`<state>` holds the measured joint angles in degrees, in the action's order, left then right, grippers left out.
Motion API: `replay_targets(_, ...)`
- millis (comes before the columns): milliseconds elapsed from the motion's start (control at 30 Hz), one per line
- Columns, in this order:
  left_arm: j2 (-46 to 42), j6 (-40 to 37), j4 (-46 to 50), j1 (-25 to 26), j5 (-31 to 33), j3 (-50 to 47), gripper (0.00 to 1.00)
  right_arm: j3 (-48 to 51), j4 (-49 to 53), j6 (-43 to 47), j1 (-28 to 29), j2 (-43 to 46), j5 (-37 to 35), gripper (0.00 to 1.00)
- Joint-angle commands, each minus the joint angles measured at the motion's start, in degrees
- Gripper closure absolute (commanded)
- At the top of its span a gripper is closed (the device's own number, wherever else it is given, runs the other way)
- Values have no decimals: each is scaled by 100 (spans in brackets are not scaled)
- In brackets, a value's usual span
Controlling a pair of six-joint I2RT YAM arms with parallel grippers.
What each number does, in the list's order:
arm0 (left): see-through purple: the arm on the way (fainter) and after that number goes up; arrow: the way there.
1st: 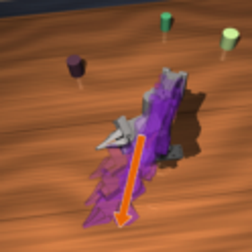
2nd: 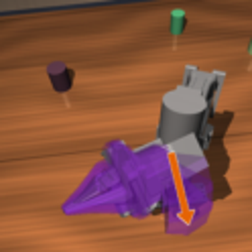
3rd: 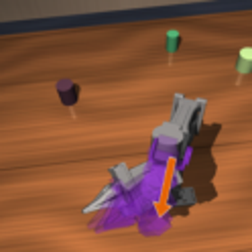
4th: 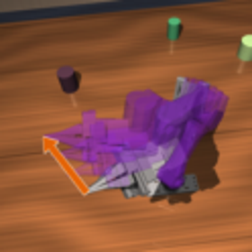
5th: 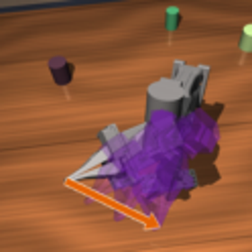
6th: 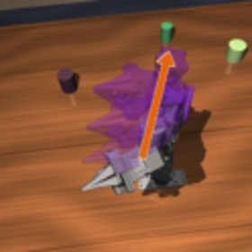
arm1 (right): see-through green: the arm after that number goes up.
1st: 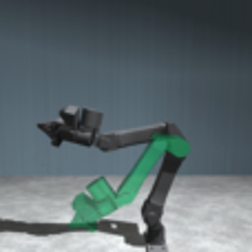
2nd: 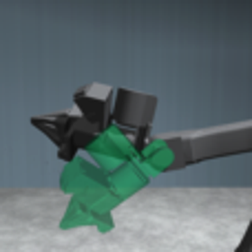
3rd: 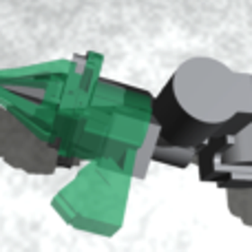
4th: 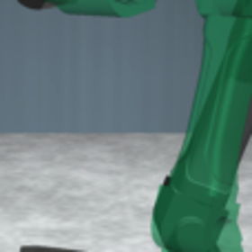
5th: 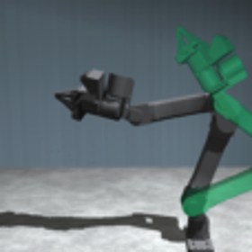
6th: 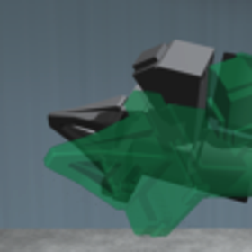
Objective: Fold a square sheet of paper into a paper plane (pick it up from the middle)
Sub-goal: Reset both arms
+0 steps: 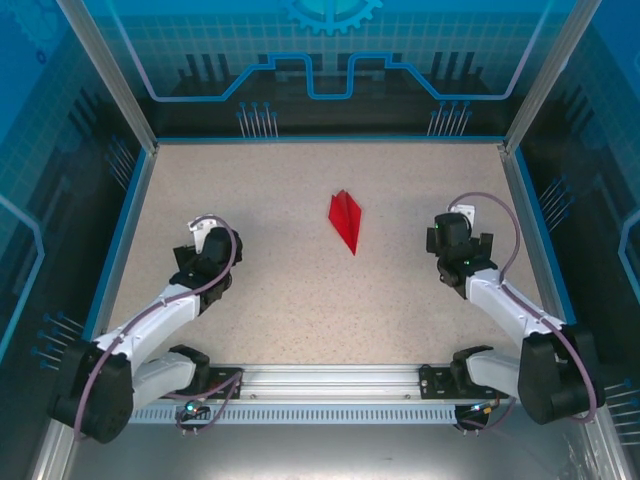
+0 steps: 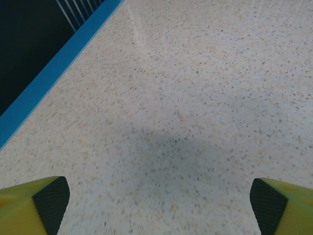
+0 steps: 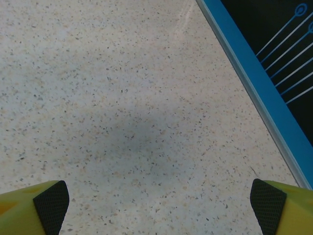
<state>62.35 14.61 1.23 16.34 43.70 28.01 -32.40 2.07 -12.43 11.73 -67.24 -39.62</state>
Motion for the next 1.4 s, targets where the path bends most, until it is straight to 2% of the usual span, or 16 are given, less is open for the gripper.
replay_targets(0, 208, -828, -1799, -374, -773, -427, 1, 271, -1540, 389, -230, -184, 349, 1)
replay_targets(167, 668, -1368, -3349, -806, -2119, -901, 1, 570, -2734, 668, -320, -762, 858, 1)
replay_targets(267, 813, -1474, -3887, -987, -2749, -1016, 1, 596, -3089, 844, -360, -925, 1247, 1)
replay_targets(467, 1255, -1532, -4540, -1242, -3444, -972, 1, 847, -3969, 1049, -510, -1093, 2032, 1)
replay_targets(767, 2428, -1578, -5279, -1326, -3513, -771, 1, 954, -4844, 1176, -551, -1837, 2487, 1)
replay_targets(967, 2451, -1325, -4762, -1480, -3357, -486, 1, 903, -4759, 1101, -617, -1872, 2534, 1)
replay_targets(1367, 2459, -1356, -4771, -1476, -3369, -489, 1, 901, -4767, 1088, -627, -1880, 2546, 1)
